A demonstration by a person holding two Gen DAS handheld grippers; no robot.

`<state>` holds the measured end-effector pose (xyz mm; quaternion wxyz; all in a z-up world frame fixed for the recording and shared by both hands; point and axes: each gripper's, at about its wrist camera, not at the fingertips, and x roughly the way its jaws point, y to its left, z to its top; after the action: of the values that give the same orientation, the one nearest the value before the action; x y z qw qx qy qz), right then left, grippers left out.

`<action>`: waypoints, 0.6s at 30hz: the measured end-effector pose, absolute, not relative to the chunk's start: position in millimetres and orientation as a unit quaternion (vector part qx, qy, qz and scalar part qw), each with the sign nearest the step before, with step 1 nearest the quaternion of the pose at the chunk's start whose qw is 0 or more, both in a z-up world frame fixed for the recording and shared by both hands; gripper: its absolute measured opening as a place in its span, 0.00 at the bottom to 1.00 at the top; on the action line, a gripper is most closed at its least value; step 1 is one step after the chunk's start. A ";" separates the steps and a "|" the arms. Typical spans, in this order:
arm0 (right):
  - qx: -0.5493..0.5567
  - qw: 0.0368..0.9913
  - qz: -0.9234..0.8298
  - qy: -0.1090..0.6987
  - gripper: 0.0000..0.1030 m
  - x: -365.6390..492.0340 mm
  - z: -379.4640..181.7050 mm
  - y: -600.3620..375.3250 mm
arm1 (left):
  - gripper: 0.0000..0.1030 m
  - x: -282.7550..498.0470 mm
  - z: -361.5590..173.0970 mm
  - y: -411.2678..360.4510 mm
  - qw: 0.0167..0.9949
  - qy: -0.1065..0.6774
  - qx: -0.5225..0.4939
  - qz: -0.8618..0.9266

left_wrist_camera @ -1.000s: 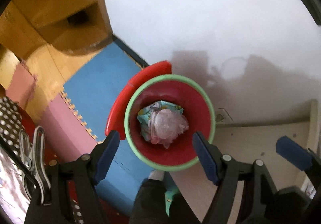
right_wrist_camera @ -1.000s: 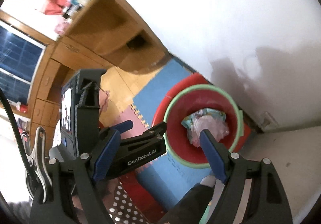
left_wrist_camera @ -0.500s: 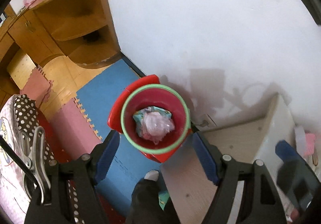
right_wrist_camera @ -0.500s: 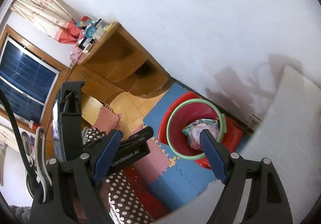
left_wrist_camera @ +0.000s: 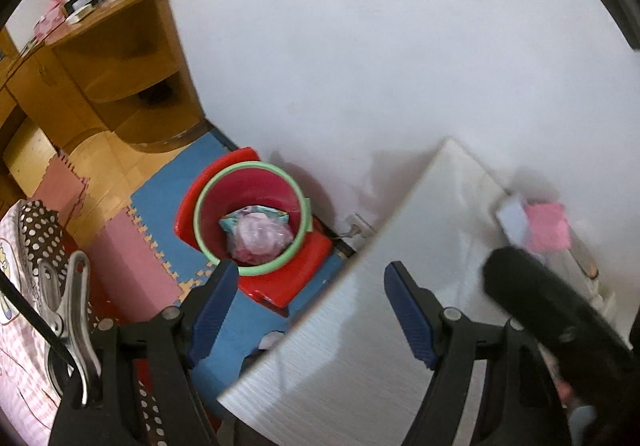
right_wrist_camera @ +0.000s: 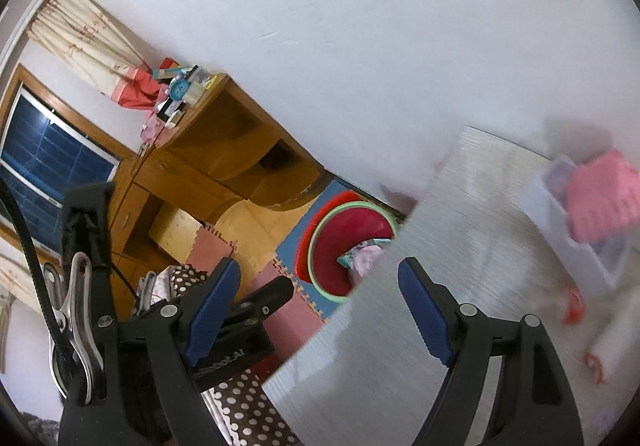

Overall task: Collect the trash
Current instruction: 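Raise both tools from the bucket and move back over the table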

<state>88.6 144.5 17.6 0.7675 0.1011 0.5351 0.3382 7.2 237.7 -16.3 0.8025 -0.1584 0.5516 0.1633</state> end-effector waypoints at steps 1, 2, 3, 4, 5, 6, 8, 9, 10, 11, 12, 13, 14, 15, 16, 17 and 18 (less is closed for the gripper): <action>0.102 0.769 0.337 0.534 0.81 85.6 18.6 139.3 | 0.76 6.6 -13.7 230.3 0.804 0.552 -0.151 0.162; 0.106 0.771 0.335 0.532 0.81 82.4 20.5 131.3 | 0.76 6.2 -10.6 221.5 0.808 0.549 -0.144 0.157; 0.109 0.772 0.332 0.531 0.81 81.0 22.5 123.8 | 0.76 5.5 -9.0 215.0 0.810 0.548 -0.141 0.152; 0.112 0.774 0.330 0.529 0.81 79.7 24.7 116.7 | 0.76 5.0 -7.6 208.7 0.812 0.547 -0.138 0.148; 0.112 0.777 0.326 0.527 0.81 77.7 27.4 108.8 | 0.76 5.2 -6.4 201.7 0.814 0.547 -0.136 0.144; 0.113 0.780 0.323 0.524 0.81 76.1 30.1 101.6 | 0.76 5.7 -6.1 196.3 0.814 0.547 -0.135 0.139; 0.114 0.784 0.319 0.521 0.81 74.5 34.5 90.0 | 0.76 7.2 -6.9 185.6 0.815 0.549 -0.132 0.129; 0.114 0.785 0.317 0.520 0.81 73.2 36.1 83.2 | 0.76 8.5 -7.3 181.1 0.815 0.550 -0.131 0.127; 0.114 0.787 0.315 0.518 0.81 72.1 37.8 77.8 | 0.76 9.6 -7.9 176.5 0.815 0.551 -0.130 0.124; 0.114 0.789 0.311 0.517 0.81 71.6 39.1 71.9 | 0.76 10.8 -9.4 172.0 0.814 0.552 -0.130 0.121; 0.115 0.791 0.308 0.516 0.81 71.6 39.8 66.6 | 0.76 12.3 -11.2 167.8 0.813 0.554 -0.132 0.118; 0.118 0.792 0.303 0.517 0.81 72.4 40.0 62.6 | 0.76 13.3 -12.4 163.1 0.811 0.557 -0.134 0.116; 0.121 0.792 0.300 0.518 0.81 70.3 39.2 59.2 | 0.76 14.2 -13.9 157.6 0.810 0.560 -0.136 0.111; 0.124 0.792 0.297 0.519 0.81 70.6 37.9 54.8 | 0.76 14.9 -14.9 151.8 0.810 0.561 -0.135 0.107; 0.125 0.791 0.294 0.522 0.81 70.8 36.1 51.8 | 0.76 14.8 -15.7 146.9 0.810 0.562 -0.132 0.105; 0.125 0.791 0.292 0.523 0.81 71.4 35.4 50.0 | 0.76 15.0 -16.5 142.0 0.811 0.562 -0.129 0.102; 0.125 0.791 0.290 0.524 0.81 71.5 35.0 47.7 | 0.76 14.9 -17.0 138.2 0.811 0.562 -0.128 0.099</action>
<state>71.5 47.7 35.0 0.7909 0.1255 0.5239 0.2903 14.9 138.2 -17.0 0.8110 -0.1279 0.5623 0.0988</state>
